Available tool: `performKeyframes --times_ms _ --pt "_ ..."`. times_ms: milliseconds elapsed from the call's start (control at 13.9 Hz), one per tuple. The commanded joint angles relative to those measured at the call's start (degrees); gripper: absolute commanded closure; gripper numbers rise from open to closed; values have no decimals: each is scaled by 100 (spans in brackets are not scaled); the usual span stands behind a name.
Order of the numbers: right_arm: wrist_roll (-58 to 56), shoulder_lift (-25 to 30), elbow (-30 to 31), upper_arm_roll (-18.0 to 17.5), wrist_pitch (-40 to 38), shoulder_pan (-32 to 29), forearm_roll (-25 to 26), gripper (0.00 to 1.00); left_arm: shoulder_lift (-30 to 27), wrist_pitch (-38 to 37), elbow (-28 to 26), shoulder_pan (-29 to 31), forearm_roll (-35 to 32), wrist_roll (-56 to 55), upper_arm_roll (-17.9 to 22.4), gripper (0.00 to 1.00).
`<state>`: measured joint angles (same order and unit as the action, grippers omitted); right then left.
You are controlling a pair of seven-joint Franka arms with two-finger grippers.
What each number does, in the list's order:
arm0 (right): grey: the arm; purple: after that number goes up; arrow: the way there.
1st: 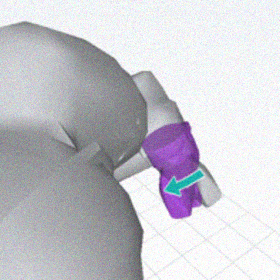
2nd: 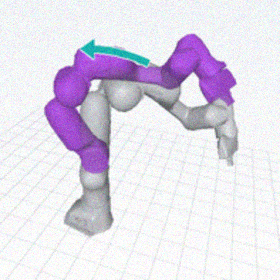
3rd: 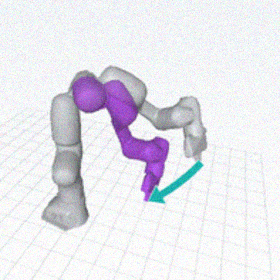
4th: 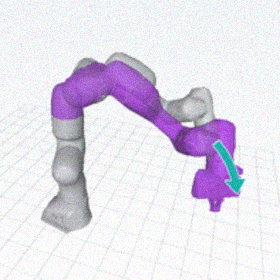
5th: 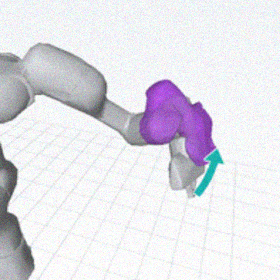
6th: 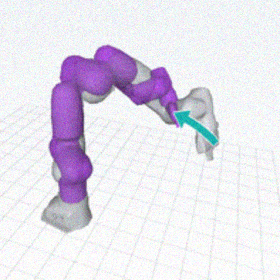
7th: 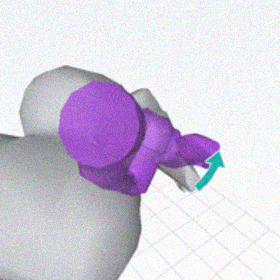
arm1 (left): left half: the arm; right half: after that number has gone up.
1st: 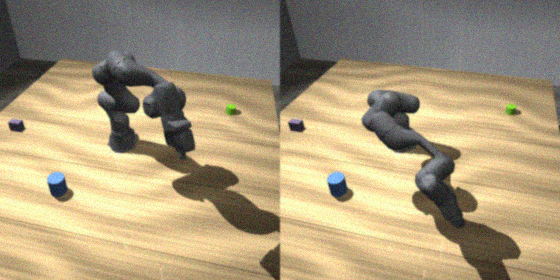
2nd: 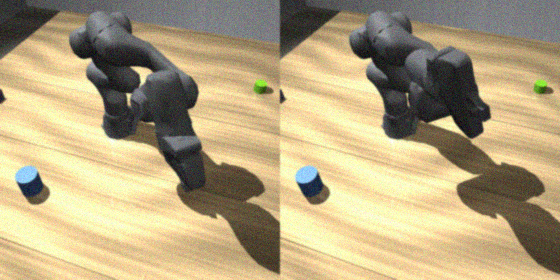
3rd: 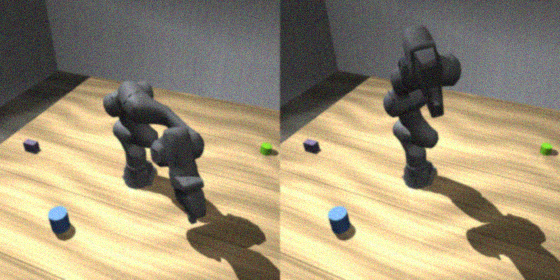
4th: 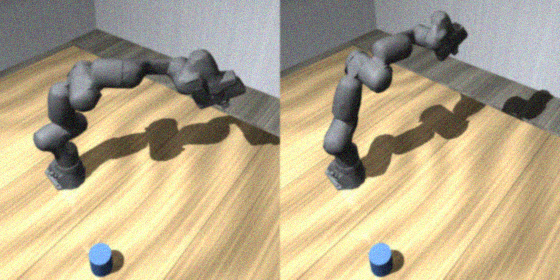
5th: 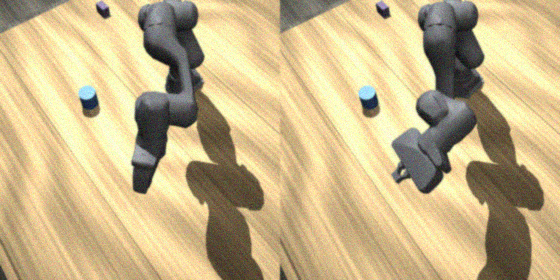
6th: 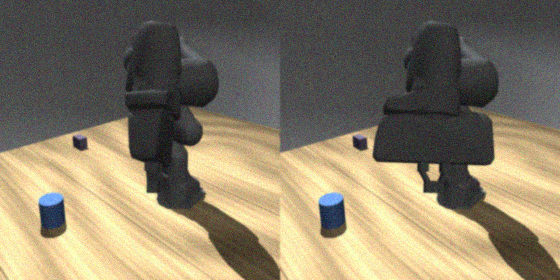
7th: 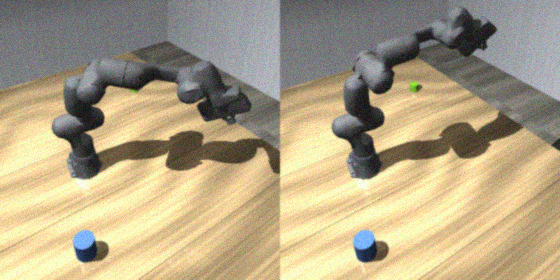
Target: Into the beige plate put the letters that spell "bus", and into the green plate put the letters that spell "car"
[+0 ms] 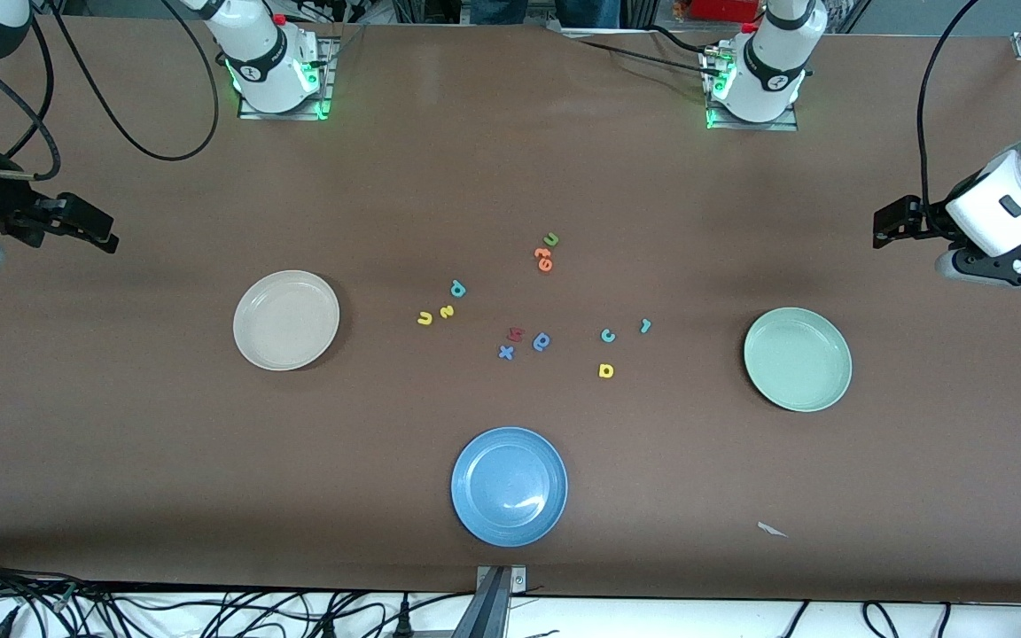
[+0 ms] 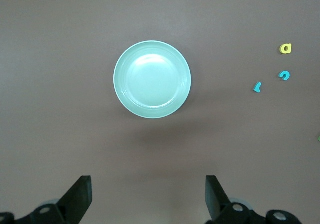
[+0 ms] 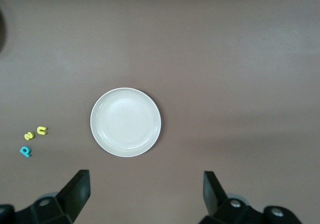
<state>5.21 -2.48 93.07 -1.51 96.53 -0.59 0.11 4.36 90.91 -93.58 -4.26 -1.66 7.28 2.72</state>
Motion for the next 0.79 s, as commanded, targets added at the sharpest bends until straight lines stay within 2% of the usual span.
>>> performKeyframes --times_ms 0,721 --pt "-21 63 1 -16 -47 -12 -3 0 -5 -74 77 21 -212 -16 -44 0" --pt "-47 63 1 1 -65 -20 -11 0 -5 -74 77 21 -212 -16 -44 0"
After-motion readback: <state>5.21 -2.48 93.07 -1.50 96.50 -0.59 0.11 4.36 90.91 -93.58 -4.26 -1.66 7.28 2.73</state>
